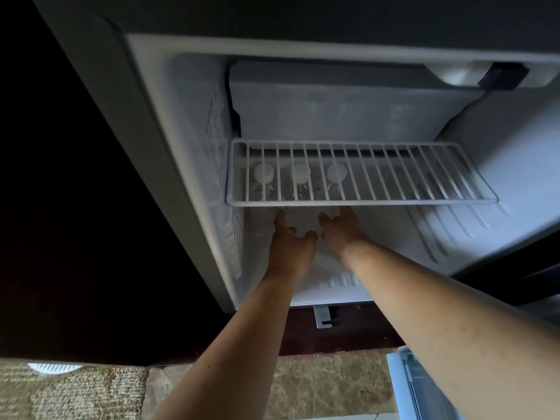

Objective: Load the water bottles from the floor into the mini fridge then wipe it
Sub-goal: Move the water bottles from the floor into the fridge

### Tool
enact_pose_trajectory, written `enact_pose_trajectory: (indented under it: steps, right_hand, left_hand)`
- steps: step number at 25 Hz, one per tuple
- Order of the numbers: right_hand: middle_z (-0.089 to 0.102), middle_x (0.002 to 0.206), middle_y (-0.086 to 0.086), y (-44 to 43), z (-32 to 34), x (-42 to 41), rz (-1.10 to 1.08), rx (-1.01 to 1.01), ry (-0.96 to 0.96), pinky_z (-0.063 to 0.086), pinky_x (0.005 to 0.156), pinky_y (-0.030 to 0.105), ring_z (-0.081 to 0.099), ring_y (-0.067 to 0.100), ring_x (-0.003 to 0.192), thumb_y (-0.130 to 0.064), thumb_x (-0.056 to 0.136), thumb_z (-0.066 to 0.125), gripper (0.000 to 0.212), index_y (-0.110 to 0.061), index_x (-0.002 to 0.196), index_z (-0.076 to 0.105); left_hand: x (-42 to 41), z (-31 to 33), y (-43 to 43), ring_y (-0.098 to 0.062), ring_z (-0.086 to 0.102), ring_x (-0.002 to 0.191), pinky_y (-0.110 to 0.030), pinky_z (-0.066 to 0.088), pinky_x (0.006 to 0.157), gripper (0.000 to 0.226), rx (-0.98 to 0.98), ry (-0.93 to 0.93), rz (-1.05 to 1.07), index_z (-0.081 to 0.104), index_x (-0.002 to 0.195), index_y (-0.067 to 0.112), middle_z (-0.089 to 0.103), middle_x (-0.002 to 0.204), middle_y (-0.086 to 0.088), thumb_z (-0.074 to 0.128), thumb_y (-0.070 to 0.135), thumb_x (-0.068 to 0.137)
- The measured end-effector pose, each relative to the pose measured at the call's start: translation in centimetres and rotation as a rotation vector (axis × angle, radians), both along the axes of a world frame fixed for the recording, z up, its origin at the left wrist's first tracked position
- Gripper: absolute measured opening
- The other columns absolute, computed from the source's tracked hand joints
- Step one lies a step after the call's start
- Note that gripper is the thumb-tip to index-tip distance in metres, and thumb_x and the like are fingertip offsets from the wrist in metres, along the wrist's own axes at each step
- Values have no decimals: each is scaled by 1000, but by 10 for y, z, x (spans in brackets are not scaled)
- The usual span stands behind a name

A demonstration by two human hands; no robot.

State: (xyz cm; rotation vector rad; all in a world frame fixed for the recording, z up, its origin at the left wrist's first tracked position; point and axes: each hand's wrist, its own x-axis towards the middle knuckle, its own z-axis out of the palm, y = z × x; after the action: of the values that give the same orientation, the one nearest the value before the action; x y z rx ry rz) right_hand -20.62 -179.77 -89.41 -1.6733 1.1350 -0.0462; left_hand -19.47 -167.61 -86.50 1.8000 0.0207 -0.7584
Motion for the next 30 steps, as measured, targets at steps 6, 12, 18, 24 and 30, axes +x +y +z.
enact_pose_trajectory:
  steps: [6, 12, 18, 24, 30]
  right_hand:
    - [56, 147, 16, 10, 18, -11, 16, -42, 28, 53, 102, 49, 64, 38, 119, -27, 94, 62, 77, -32, 159, 21]
    - [55, 145, 14, 38, 41, -32, -185, -63, -48, 45, 92, 30, 57, 36, 128, -22, 95, 63, 64, -18, 153, 38]
    - [78, 96, 7, 70, 54, -69, -138, -71, -33, 57, 80, 32, 73, 29, 90, -31, 93, 58, 24, -17, 96, 78]
    - [77, 99, 13, 109, 100, -107, -131, 12, 53, 58, 90, 41, 72, 34, 96, -40, 95, 54, 35, -12, 94, 76]
    - [77, 101, 17, 165, 245, -183, -112, 187, 124, 56, 94, 46, 71, 36, 99, -44, 93, 48, 46, -8, 82, 75]
  left_hand:
    - [-1, 4, 2, -28, 60, 122, -45, 51, 104, 86, 1, 28, 0, 12, 161, 31, 51, 143, -5, 63, 19, 93]
    - [-25, 8, 13, -33, 59, 124, -37, 48, 100, 68, 144, 21, -63, 24, 157, 18, 56, 138, -11, 57, 21, 97]
    - [-59, 9, 28, -28, 68, 90, -40, 55, 84, 23, 97, 14, -39, 64, 85, 24, 74, 94, -2, 45, 36, 80]
    - [-96, 62, 62, -25, 71, 80, -38, 60, 78, 31, 27, 104, 38, 69, 90, 15, 74, 87, -9, 50, 36, 100]
    - [-162, 211, 109, -12, 63, 42, -22, 48, 48, 35, 13, 268, 173, 67, 74, 16, 67, 60, -4, 50, 30, 101]
